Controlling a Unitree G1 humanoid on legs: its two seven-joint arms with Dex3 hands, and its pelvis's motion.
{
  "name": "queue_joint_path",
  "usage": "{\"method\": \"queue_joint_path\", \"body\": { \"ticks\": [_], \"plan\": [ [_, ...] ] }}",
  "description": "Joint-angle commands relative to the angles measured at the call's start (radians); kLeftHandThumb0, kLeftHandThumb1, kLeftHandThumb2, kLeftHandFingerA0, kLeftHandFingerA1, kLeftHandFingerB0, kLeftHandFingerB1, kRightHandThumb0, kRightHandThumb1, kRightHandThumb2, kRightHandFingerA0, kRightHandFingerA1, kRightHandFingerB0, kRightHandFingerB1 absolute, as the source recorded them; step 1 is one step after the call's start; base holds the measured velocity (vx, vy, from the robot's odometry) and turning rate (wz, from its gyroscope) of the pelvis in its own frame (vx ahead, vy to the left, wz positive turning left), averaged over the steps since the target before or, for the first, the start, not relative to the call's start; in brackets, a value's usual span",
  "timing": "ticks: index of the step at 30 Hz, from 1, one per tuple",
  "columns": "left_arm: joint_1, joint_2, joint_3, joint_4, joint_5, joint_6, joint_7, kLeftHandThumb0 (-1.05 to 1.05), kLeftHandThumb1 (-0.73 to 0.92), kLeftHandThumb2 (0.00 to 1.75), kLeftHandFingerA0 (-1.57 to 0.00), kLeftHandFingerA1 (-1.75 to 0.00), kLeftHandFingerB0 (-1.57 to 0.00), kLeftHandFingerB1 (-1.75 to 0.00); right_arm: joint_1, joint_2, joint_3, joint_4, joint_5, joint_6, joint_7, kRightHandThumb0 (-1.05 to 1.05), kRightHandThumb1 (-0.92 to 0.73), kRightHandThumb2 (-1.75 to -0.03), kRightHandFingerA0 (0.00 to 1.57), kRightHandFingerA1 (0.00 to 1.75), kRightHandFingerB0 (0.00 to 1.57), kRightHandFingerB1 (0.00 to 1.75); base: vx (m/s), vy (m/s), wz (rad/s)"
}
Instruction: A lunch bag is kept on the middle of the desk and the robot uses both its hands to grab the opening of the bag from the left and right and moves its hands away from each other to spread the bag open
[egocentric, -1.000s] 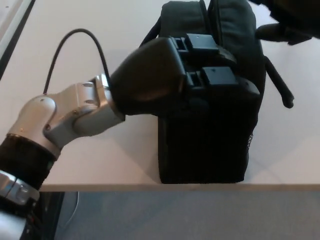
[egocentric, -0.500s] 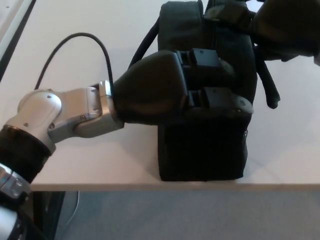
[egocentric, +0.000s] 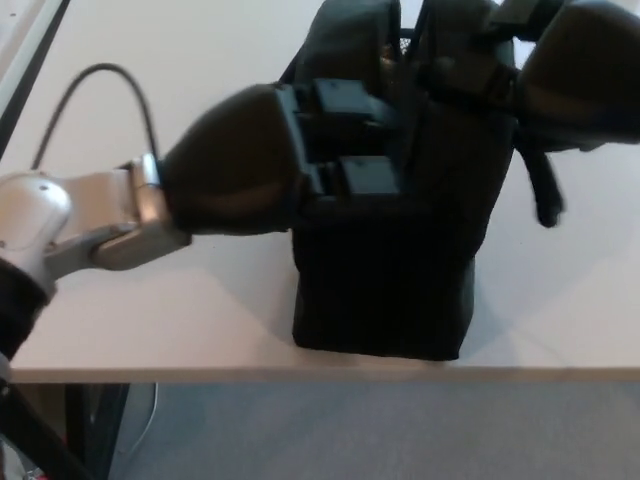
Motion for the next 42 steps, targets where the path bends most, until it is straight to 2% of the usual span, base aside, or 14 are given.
{"method": "queue_joint_path", "body": {
  "ticks": [1,2,3,5,7,11,12,13,19,24,26,31,39,42],
  "plan": [
    [0.047,0.055,0.000,0.125,0.059,0.071,0.185,-0.15,0.30,0.94,-1.05,-1.24,-1.01,-1.02,0.064,-0.032,0.005,-0.006,-0.019,-0.063,-0.014,-0.39,-0.61,-0.59,0.48,0.38,0.30,0.31,0.00,0.000,0.00],
    [0.045,0.055,-0.006,0.140,0.067,0.078,0.202,-0.15,0.30,0.94,-1.05,-1.24,-1.01,-1.02,0.066,-0.032,0.004,-0.006,-0.019,-0.064,-0.015,-0.39,-0.61,-0.59,0.48,0.38,0.30,0.31,0.00,0.000,0.00],
    [0.042,0.059,-0.016,0.199,0.075,0.116,0.207,-0.19,0.40,0.77,-1.01,-1.40,-0.99,-0.88,0.071,-0.031,0.003,-0.002,-0.022,-0.069,-0.038,-0.39,-0.60,-0.59,0.49,0.39,0.31,0.31,0.00,0.000,0.00],
    [0.040,0.053,-0.026,0.260,0.073,0.136,0.221,-0.19,0.41,0.69,-1.01,-1.35,-0.99,-0.87,0.078,-0.033,-0.005,-0.017,-0.008,-0.074,-0.014,-0.40,-0.61,-0.60,0.47,0.38,0.28,0.31,0.00,0.000,0.00],
    [0.046,0.033,-0.027,0.363,0.031,0.157,0.179,-0.18,0.37,0.81,-0.94,-1.46,-0.90,-1.26,0.088,-0.035,-0.012,-0.032,0.001,-0.082,-0.002,-0.41,-0.61,-0.60,0.47,0.38,0.32,0.31,0.00,0.000,0.00],
    [0.054,0.000,-0.028,0.500,-0.011,0.188,0.143,-0.20,0.39,0.79,-0.95,-1.45,-1.01,-0.89,0.108,-0.044,-0.029,-0.059,0.024,-0.108,0.016,-0.39,-0.61,-0.59,0.51,0.37,0.41,0.33,0.00,0.000,0.00],
    [0.055,-0.006,-0.027,0.518,-0.020,0.187,0.138,-0.20,0.39,0.79,-0.95,-1.45,-1.01,-0.89,0.114,-0.047,-0.033,-0.064,0.029,-0.114,0.019,-0.39,-0.61,-0.59,0.51,0.37,0.41,0.33,0.00,0.000,0.00],
    [0.074,-0.018,-0.013,0.557,-0.052,0.196,0.102,-0.20,0.45,0.53,-0.97,-1.40,-0.99,-0.69,0.118,-0.050,-0.035,-0.069,0.023,-0.126,0.008,-0.38,-0.60,-0.59,0.52,0.38,0.44,0.34,0.00,0.000,0.00],
    [0.135,-0.057,0.024,0.653,-0.125,0.221,0.063,-0.16,0.43,0.79,-0.99,-1.26,-0.97,-0.95,0.157,-0.058,-0.052,-0.078,0.015,-0.150,-0.006,-0.38,-0.60,-0.58,0.55,0.39,0.44,0.35,0.00,0.000,0.00],
    [0.183,-0.065,0.030,0.650,-0.153,0.223,0.054,-0.12,0.47,0.61,-1.00,-1.22,-0.96,-0.81,0.180,-0.056,-0.056,-0.065,-0.004,-0.171,-0.039,-0.38,-0.61,-0.59,0.55,0.39,0.46,0.35,0.00,0.000,0.00],
    [0.202,-0.071,0.037,0.639,-0.176,0.207,0.034,-0.13,0.50,0.73,-1.01,-1.12,-0.96,-0.78,0.193,-0.059,-0.053,-0.069,-0.009,-0.173,-0.031,-0.40,-0.63,-0.59,0.53,0.39,0.43,0.34,0.00,0.000,0.00],
    [0.213,-0.072,0.027,0.610,-0.183,0.185,0.053,-0.12,0.46,0.88,-1.00,-1.14,-0.96,-0.81,0.206,-0.050,-0.050,-0.055,-0.020,-0.184,-0.064,-0.41,-0.65,-0.59,0.56,0.39,0.42,0.34,0.00,0.000,0.00],
    [0.205,-0.074,0.021,0.564,-0.197,0.161,0.059,-0.15,0.38,0.97,-1.01,-1.13,-0.94,-0.87,0.217,-0.057,-0.051,-0.046,-0.041,-0.198,-0.112,-0.41,-0.65,-0.59,0.57,0.40,0.41,0.33,0.00,0.000,0.00],
    [0.196,-0.057,0.022,0.509,-0.190,0.141,0.091,-0.09,0.46,0.75,-0.91,-1.28,-0.93,-0.74,0.212,-0.064,-0.066,-0.053,-0.017,-0.196,-0.070,-0.40,-0.66,-0.60,0.53,0.39,0.37,0.33,0.00,0.000,0.00]
  ]
}}
